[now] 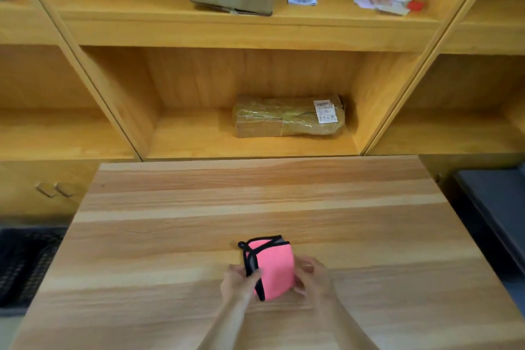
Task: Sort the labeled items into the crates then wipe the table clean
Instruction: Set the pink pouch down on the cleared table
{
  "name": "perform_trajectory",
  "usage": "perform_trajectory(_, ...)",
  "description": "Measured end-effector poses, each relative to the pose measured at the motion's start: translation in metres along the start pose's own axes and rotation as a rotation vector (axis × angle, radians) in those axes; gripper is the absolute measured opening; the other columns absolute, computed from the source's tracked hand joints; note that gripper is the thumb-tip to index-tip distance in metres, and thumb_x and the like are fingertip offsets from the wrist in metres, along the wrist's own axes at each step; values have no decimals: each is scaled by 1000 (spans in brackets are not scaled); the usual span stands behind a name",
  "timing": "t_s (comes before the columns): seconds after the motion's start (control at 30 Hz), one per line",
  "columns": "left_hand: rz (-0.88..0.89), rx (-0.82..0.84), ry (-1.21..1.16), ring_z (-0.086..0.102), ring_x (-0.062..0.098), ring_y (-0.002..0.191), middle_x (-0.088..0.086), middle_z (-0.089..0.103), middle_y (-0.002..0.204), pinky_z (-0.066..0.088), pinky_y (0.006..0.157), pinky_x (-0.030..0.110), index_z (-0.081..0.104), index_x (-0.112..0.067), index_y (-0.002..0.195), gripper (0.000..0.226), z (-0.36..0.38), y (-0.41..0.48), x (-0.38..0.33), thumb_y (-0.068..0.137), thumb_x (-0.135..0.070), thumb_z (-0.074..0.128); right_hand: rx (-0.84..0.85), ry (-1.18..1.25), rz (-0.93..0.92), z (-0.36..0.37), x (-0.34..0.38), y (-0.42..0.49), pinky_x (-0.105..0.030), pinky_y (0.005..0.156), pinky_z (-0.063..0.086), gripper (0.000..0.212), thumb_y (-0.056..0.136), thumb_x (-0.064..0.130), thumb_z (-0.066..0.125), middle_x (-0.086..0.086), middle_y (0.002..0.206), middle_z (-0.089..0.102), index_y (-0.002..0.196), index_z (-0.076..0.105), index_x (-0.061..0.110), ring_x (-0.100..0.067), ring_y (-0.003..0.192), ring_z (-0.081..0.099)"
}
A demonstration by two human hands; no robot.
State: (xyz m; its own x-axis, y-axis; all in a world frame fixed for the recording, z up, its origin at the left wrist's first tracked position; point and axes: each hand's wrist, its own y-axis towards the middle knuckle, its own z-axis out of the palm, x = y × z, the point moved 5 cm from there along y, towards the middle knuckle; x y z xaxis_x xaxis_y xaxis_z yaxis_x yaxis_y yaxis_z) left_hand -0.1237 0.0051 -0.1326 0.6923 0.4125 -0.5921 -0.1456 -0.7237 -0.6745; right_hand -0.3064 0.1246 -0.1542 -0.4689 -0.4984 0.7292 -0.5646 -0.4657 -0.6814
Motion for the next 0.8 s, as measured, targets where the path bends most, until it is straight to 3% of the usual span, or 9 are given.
perform_trajectory(0.1, -43, 7, 39, 71, 17, 74, -2, 72, 74, 53, 61, 25, 72, -19, 81, 23, 10, 3, -5, 69, -36, 84, 35, -159, -2, 3, -1, 13, -30, 52, 51, 9, 85, -6, 69, -15, 86, 72, 90, 73, 0, -26, 69, 63)
perform_trajectory(0.23, -24, 37, 44, 71, 10, 62, -7, 73, 65, 57, 60, 24, 74, -20, 71, 16, 12, 6, -4, 65, -32, 83, 67, -342, -118, 6, 15, 13, -34, 58, 57, 8, 78, 7, 75, -4, 80, 77, 81, 77, 15, -19, 70, 71)
perform_trajectory(0.37, 65, -33, -32, 71, 17, 66, -1, 73, 67, 59, 65, 35, 70, -16, 72, 20, -6, 9, -20, 64, -31, 81, 61, -372, -223, 14, 54, -1, -34, 61, 61, 4, 80, 7, 72, -2, 83, 76, 81, 73, 12, -19, 78, 71)
perform_trajectory(0.43, 99, -66, -70, 70, 22, 66, 2, 71, 65, 57, 63, 35, 64, -14, 69, 24, -24, 7, -37, 65, -32, 79, 89, -357, -236, 25, 79, -9, -27, 58, 59, 5, 83, 6, 69, -3, 90, 73, 85, 70, 10, -22, 82, 70)
perform_trajectory(0.57, 201, -128, -149, 70, 23, 68, 3, 71, 69, 56, 68, 39, 62, -15, 73, 22, -79, -1, -87, 70, -29, 78, 153, -315, -289, 60, 144, -28, -38, 51, 60, 6, 87, 6, 67, -8, 95, 67, 88, 68, 11, -23, 78, 70)
perform_trajectory(0.63, 248, -139, -193, 71, 22, 74, 2, 73, 75, 57, 72, 41, 64, -16, 78, 17, -116, -3, -114, 74, -28, 76, 177, -326, -352, 84, 183, -39, -38, 52, 61, 6, 87, 9, 68, -10, 98, 67, 91, 69, 13, -25, 77, 73)
perform_trajectory(0.8, 352, -165, -313, 72, 23, 76, 0, 74, 77, 59, 73, 50, 66, -18, 83, 32, -209, 6, -171, 61, -39, 74, 228, -334, -514, 147, 280, -79, -46, 64, 62, 7, 87, 8, 69, -6, 90, 71, 87, 72, 15, -21, 79, 74)
